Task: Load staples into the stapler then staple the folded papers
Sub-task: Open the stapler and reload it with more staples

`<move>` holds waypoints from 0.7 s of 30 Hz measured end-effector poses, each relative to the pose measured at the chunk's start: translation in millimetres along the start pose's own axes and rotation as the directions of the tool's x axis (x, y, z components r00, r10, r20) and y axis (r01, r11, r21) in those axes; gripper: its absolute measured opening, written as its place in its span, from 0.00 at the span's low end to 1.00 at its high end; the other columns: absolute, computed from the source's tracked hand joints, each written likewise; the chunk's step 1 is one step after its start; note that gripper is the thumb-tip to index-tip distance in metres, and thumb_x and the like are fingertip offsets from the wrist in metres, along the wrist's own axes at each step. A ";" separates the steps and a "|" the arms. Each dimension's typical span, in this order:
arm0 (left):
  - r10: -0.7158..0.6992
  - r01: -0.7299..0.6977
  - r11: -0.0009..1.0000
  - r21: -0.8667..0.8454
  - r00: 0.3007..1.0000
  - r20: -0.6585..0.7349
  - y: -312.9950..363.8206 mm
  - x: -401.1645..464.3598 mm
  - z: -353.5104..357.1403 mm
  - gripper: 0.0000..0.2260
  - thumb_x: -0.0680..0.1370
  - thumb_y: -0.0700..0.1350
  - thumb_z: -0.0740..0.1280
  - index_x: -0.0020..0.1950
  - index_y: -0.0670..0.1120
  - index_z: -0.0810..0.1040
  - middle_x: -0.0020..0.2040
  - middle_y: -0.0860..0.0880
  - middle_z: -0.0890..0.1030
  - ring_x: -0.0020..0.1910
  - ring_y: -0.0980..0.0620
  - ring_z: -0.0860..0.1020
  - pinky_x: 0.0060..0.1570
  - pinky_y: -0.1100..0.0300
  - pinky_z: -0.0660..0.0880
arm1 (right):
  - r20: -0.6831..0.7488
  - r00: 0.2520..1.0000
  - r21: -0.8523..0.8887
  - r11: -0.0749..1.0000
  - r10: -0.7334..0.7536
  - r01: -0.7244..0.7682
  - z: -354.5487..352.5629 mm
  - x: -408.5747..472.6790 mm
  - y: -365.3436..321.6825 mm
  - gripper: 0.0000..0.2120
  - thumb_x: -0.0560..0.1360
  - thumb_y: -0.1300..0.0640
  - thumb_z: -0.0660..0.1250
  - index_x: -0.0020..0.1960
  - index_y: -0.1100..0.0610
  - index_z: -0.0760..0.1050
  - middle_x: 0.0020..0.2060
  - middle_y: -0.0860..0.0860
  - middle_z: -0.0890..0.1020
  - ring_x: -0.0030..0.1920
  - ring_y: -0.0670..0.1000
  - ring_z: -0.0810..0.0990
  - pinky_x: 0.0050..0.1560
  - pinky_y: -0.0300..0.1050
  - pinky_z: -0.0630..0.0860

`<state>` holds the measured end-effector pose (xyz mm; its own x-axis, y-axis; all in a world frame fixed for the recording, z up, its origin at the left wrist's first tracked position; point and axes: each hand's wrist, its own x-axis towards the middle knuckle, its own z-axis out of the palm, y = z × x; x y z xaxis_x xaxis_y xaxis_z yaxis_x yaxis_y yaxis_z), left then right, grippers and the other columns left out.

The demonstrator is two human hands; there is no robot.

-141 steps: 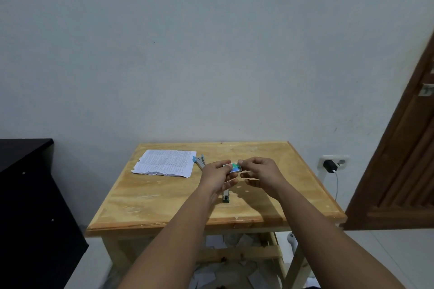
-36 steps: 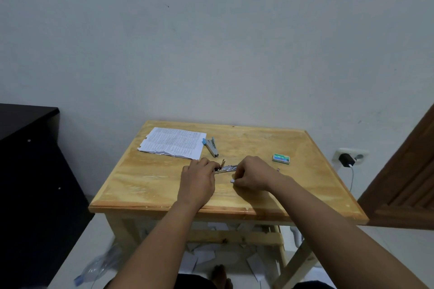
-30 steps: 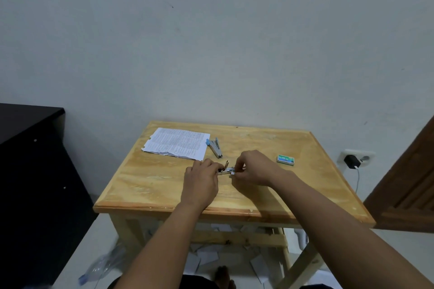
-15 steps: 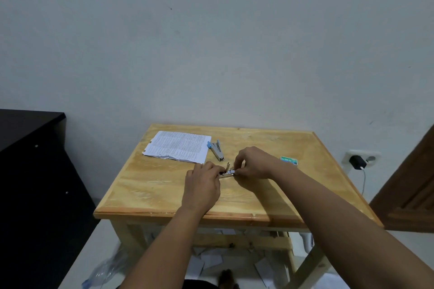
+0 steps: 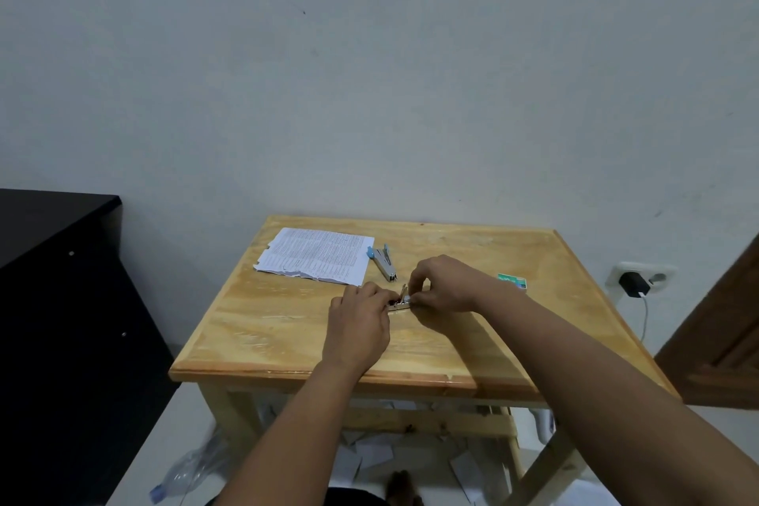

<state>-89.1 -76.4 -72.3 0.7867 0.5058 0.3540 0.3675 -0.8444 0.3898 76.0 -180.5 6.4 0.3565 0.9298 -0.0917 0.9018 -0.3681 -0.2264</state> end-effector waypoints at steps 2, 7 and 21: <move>0.002 -0.002 1.000 -0.003 1.000 0.001 0.1 0.1 -0.1 0.15 0.84 0.45 0.64 0.69 0.56 0.80 0.61 0.56 0.80 0.61 0.51 0.73 0.59 0.51 0.73 | 0.007 1.000 0.000 1.000 -0.004 0.004 -1.3 1.7 -0.3 0.10 0.80 0.51 0.71 0.58 0.53 0.84 0.56 0.49 0.82 0.55 0.49 0.76 0.52 0.43 0.71; 0.000 0.000 1.000 0.002 1.000 0.006 0.4 1.0 -1.1 0.15 0.85 0.45 0.64 0.70 0.56 0.80 0.62 0.56 0.80 0.62 0.51 0.73 0.59 0.52 0.72 | 0.035 0.999 0.013 1.000 0.011 -0.011 -5.0 5.5 -0.9 0.10 0.79 0.52 0.72 0.58 0.54 0.85 0.55 0.49 0.84 0.53 0.48 0.77 0.48 0.41 0.69; 0.005 -0.005 1.000 0.008 1.000 0.004 -1.3 0.6 0.6 0.15 0.84 0.44 0.64 0.69 0.56 0.80 0.61 0.56 0.80 0.60 0.50 0.74 0.57 0.51 0.73 | -0.008 0.999 0.065 0.997 0.031 -0.030 0.3 4.2 2.5 0.08 0.78 0.53 0.73 0.56 0.53 0.86 0.52 0.48 0.85 0.51 0.47 0.78 0.43 0.38 0.69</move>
<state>-88.7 -75.1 -73.1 0.7903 0.5011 0.3526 0.3674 -0.8481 0.3817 79.6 -177.5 5.2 0.3860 0.9181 -0.0905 0.8730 -0.3952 -0.2857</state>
